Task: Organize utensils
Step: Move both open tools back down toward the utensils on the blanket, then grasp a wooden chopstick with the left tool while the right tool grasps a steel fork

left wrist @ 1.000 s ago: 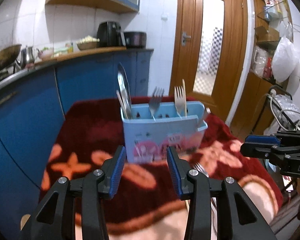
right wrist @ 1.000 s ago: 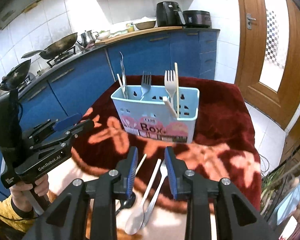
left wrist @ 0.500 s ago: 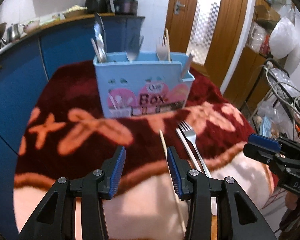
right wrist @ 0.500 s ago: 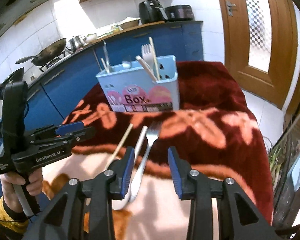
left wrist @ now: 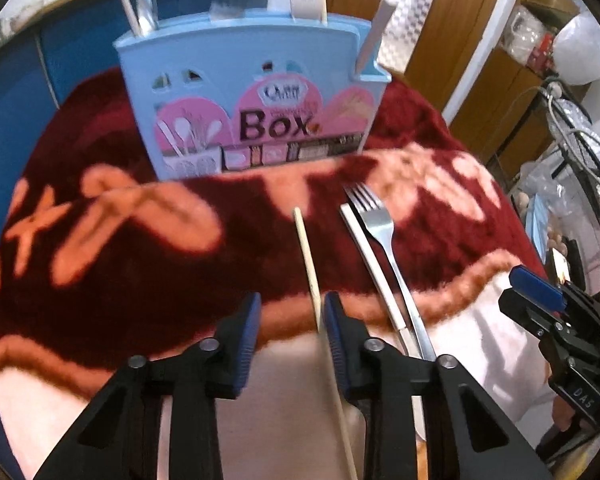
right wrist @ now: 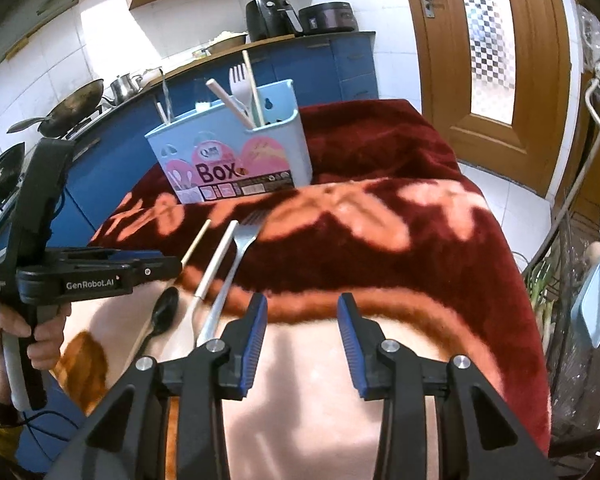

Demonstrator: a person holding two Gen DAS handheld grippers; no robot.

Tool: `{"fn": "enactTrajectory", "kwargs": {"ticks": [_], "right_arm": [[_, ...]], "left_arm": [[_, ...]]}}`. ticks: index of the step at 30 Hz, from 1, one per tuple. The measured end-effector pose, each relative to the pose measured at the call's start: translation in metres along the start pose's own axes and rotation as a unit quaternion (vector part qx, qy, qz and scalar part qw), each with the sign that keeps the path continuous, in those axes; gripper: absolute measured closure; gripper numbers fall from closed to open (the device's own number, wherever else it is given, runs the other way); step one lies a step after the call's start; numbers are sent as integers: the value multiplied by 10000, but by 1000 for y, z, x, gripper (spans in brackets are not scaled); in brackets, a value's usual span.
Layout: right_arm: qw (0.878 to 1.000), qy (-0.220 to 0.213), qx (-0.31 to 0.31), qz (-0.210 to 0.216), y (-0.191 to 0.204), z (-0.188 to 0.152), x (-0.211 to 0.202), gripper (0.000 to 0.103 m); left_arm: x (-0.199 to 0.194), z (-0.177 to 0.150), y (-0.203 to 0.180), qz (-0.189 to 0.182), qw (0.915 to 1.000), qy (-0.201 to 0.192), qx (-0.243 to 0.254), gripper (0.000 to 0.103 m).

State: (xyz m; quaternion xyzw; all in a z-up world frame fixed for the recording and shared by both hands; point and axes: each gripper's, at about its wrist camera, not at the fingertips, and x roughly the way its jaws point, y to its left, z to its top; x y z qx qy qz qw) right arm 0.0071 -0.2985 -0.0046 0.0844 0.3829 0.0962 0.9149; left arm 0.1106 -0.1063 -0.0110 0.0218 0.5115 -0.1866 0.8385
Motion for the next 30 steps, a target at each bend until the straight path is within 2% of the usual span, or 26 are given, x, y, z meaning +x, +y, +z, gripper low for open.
{"fn": "enactTrajectory", "kwargs": {"ticks": [8, 10, 14, 17, 20, 24, 30], "right_arm": [[9999, 31, 144, 81, -10, -5, 4, 63], [9998, 30, 151, 109, -10, -6, 4, 63], [9999, 76, 70, 105, -9, -5, 4, 63], [9999, 85, -10, 88, -5, -3, 4, 63], [9999, 101, -51, 88, -1, -1, 5, 63], [9997, 180, -101, 111, 5, 2, 8, 63], [9993, 242, -288, 75, 15, 9, 8, 63]], "left_arm": [[11, 7, -10, -80, 9993, 366, 79, 87], [12, 9, -11, -103, 9993, 361, 55, 96], [9, 8, -5, -87, 9996, 266, -79, 99], [2, 3, 6, -19, 9997, 170, -198, 99], [-5, -1, 19, 225, 9994, 93, -236, 99], [-5, -7, 32, 61, 9987, 336, -368, 98], [-9, -15, 28, 89, 9973, 723, 12, 92]]}}
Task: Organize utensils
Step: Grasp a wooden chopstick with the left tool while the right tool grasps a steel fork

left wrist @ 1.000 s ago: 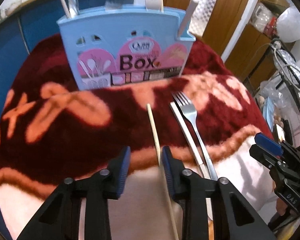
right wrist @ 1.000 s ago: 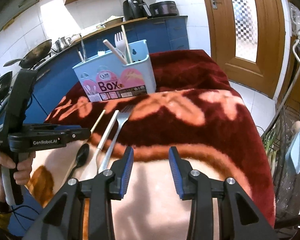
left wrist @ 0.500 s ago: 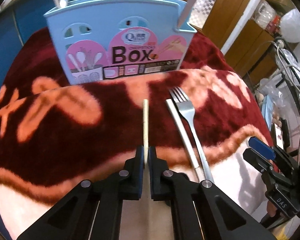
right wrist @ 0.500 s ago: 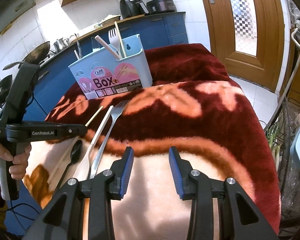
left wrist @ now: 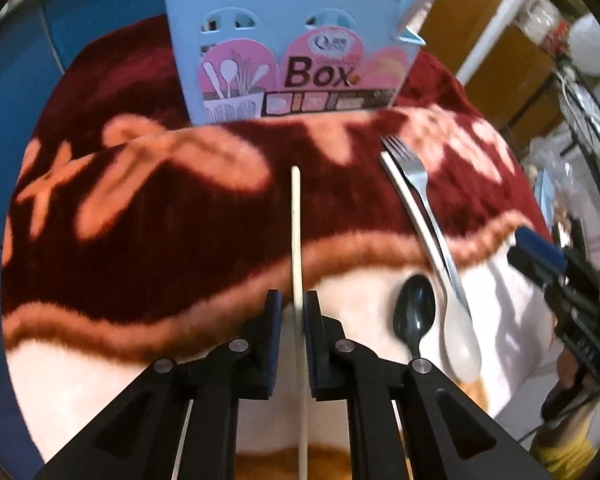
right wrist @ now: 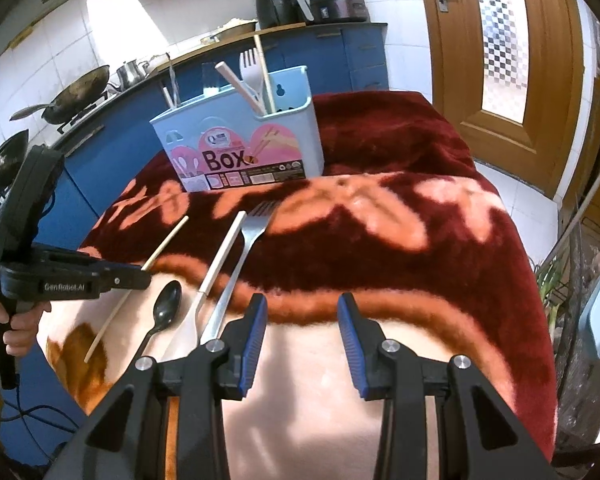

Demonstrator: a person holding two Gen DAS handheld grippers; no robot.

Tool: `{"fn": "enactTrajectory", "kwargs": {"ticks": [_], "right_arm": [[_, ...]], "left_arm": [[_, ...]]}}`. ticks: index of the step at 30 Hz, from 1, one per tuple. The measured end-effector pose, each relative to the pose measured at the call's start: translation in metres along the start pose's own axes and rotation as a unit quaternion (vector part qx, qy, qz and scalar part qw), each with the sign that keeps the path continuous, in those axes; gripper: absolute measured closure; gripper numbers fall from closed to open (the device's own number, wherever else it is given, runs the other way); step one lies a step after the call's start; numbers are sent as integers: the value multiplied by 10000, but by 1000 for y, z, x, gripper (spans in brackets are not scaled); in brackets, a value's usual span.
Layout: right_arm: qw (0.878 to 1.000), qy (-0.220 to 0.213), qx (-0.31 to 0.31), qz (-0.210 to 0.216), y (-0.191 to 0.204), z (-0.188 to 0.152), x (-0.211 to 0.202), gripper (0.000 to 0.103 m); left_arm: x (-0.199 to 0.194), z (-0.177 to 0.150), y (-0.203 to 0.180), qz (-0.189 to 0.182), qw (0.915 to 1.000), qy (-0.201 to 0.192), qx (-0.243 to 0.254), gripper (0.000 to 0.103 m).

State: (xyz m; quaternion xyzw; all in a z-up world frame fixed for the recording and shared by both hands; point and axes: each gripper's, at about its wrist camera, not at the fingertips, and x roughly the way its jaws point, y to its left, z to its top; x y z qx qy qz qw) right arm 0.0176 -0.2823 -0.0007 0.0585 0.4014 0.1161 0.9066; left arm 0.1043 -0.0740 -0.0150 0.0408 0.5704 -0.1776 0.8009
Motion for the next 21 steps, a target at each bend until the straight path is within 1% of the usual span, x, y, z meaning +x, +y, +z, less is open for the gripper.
{"fn": "enactTrajectory", "kwargs": {"ticks": [3, 7, 8, 10, 13, 18, 21], "right_arm": [[9999, 97, -75, 24, 6, 5, 2, 63], [9993, 301, -199, 59, 14, 14, 10, 63], [9991, 357, -237, 76, 16, 16, 13, 63], [9984, 484, -285, 83, 20, 20, 18, 63], [9965, 743, -356, 108, 25, 26, 29, 63], [9900, 1310, -477, 230, 36, 36, 51, 72], [9852, 1621, -531, 155, 42, 41, 64, 74]], "left_arm": [[1, 0, 3, -69, 9999, 145, 12, 92], [1, 0, 12, -274, 9993, 175, -160, 93], [0, -1, 15, -322, 9993, 128, -170, 96], [-2, -5, 22, -413, 9988, 5, -269, 99], [-5, -12, 30, -621, 9967, -227, -467, 99], [-13, -21, 39, -790, 9921, -704, -681, 99], [-22, -26, 51, -855, 9883, -990, -787, 99]]}}
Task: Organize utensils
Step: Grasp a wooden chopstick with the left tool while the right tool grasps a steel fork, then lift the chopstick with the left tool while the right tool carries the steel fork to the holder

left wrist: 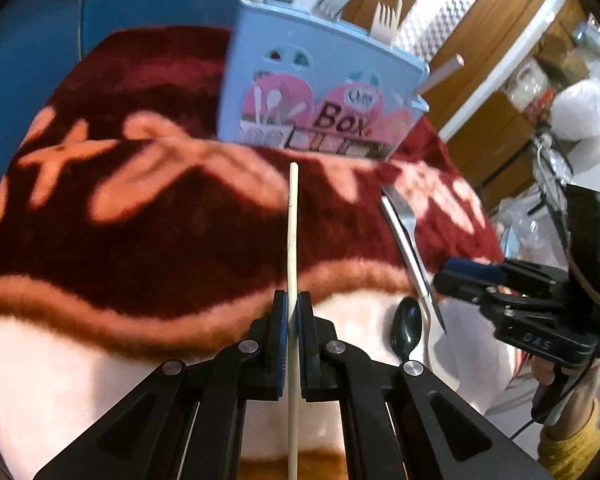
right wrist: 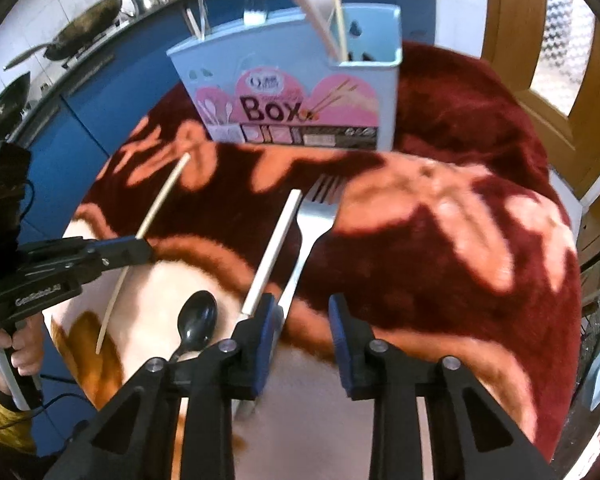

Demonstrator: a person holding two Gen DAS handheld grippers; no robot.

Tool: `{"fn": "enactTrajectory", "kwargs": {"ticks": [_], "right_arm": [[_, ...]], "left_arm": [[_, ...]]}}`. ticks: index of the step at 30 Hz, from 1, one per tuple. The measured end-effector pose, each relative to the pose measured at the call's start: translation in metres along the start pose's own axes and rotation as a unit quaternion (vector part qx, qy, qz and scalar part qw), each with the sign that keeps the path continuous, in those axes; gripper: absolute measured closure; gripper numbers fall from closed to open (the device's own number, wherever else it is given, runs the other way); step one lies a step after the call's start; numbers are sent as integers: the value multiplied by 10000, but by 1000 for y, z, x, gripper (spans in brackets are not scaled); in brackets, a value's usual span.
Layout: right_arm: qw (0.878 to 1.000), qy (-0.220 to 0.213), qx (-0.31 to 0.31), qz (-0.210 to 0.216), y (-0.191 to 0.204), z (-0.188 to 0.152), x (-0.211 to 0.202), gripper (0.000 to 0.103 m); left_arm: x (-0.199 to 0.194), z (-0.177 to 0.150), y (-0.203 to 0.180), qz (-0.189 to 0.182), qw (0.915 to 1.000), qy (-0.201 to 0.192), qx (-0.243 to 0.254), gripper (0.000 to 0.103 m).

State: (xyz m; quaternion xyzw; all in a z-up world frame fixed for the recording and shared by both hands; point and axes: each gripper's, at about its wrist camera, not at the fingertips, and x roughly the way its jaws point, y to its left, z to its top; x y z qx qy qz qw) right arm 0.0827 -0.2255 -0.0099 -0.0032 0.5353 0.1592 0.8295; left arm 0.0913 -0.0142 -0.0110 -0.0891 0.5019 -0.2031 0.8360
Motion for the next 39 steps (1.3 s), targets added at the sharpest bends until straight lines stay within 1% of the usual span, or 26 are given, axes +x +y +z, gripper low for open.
{"fn": "enactTrajectory", "kwargs": {"ticks": [4, 7, 10, 13, 14, 15, 17, 19, 23, 28, 31, 34, 35, 39], "right_arm": [[9993, 300, -129, -193, 9, 8, 9, 74], [9981, 460, -212, -354, 15, 12, 15, 74], [9973, 485, -266, -478, 19, 14, 18, 78], [9979, 379, -195, -492, 19, 13, 18, 85], [9984, 307, -133, -458, 17, 11, 17, 89], [9989, 218, -30, -416, 14, 11, 16, 91], [9992, -24, 296, -272, 7, 6, 13, 94], [9984, -283, 449, -215, 4, 1, 9, 95], [9941, -724, 800, 104, -4, -9, 0, 96], [9879, -1185, 923, 375, -9, -18, -16, 96], [9820, -1539, 961, 531, -8, -24, -26, 96], [9729, -1998, 962, 648, -7, -30, -41, 96], [9680, -2198, 980, 716, -7, -32, -47, 96], [9547, -2678, 973, 858, -3, -28, -58, 96]], "left_arm": [[-1, 2, 5, 125, 9997, -200, 22, 99], [-1, 3, 6, 415, 9984, -348, 134, 99], [-2, 3, 6, 598, 9967, -495, 240, 99], [-3, 4, 9, 698, 9953, -624, 265, 99], [-4, 4, 10, 718, 9949, -654, 257, 99], [-4, 4, 11, 727, 9947, -681, 242, 99], [-4, 4, 11, 756, 9942, -726, 230, 99], [-5, 2, 11, 724, 9941, -777, 210, 99], [-9, 0, 9, 755, 9930, -892, 195, 99], [-15, -3, 8, 791, 9920, -966, 165, 99], [-19, -3, 8, 795, 9915, -1025, 131, 99], [-23, -3, 7, 755, 9908, -1118, 103, 99], [-24, -2, 7, 738, 9905, -1155, 101, 99], [-34, 2, 1, 709, 9879, -1365, 182, 99]]}}
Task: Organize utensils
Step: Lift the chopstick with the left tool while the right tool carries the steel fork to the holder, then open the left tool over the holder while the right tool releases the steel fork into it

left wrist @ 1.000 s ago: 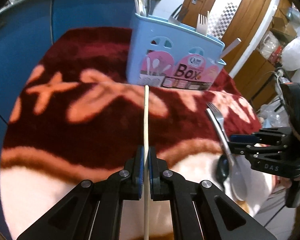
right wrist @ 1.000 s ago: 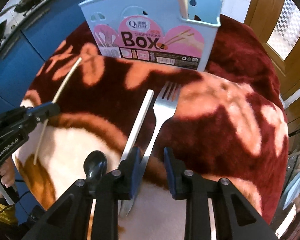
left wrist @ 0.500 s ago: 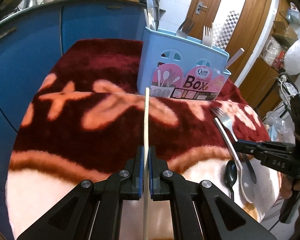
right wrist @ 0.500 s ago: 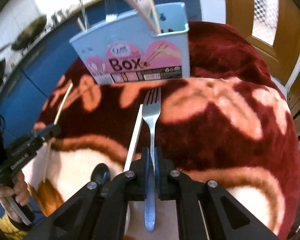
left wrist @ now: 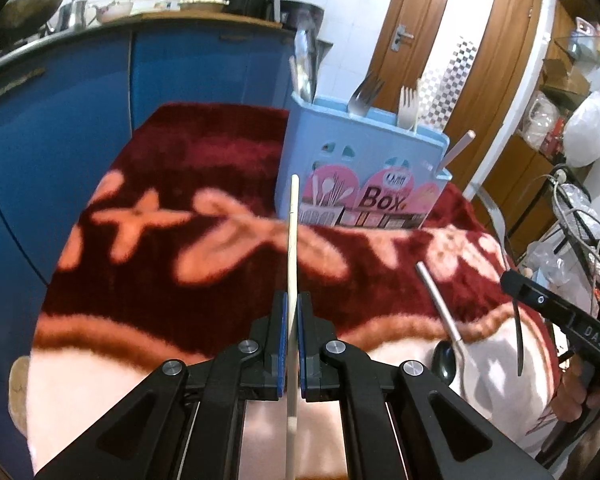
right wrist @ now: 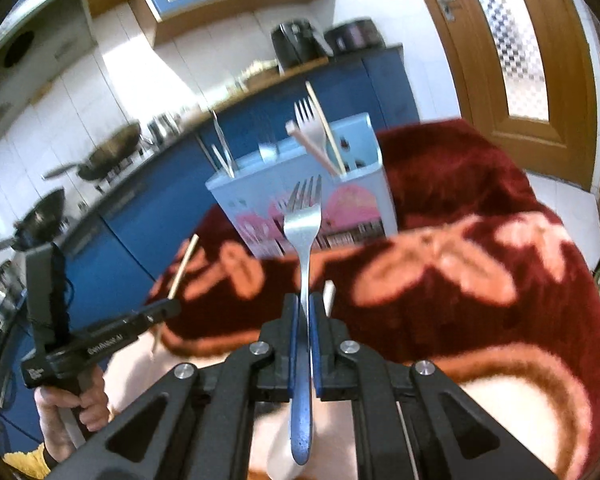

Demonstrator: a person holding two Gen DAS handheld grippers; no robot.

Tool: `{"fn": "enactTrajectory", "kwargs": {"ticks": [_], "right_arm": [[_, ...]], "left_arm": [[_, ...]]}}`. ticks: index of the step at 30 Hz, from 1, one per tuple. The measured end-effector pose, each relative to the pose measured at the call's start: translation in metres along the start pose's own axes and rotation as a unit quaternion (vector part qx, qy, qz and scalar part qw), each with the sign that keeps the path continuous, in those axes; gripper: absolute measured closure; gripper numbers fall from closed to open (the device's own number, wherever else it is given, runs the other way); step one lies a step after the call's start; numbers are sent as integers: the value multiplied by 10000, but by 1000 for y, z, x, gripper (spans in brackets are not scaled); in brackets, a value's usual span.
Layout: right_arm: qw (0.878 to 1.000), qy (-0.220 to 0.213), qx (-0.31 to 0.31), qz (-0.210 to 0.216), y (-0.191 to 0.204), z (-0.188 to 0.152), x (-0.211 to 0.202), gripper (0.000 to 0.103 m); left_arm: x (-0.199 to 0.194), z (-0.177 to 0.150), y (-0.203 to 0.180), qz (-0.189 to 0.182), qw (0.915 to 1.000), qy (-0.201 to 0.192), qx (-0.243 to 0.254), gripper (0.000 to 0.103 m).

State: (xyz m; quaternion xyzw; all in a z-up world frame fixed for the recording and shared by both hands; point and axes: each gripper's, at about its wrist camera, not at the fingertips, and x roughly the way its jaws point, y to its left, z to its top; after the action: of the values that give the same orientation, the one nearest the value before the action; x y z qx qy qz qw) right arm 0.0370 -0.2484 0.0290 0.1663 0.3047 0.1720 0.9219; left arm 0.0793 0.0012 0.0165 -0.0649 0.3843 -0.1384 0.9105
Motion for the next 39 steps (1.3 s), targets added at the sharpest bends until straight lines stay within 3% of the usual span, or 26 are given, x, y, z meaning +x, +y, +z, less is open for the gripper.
{"fn": "enactTrajectory", "kwargs": {"ticks": [7, 17, 30, 39], "right_arm": [[9981, -592, -88, 120, 2, 16, -8, 96], [9932, -1138, -195, 155, -8, 58, -1, 96], [9841, -1641, -680, -17, -11, 110, 32, 96], [9802, -1780, -868, -53, -18, 128, 70, 96]], "left_arm": [[-10, 20, -7, -115, 9991, -412, 48, 99], [-7, 83, -15, -328, 9944, -1004, 32, 99], [15, 163, -30, -345, 9781, -2051, -1, 99], [53, 169, -30, -47, 9630, -2685, -243, 99]]}}
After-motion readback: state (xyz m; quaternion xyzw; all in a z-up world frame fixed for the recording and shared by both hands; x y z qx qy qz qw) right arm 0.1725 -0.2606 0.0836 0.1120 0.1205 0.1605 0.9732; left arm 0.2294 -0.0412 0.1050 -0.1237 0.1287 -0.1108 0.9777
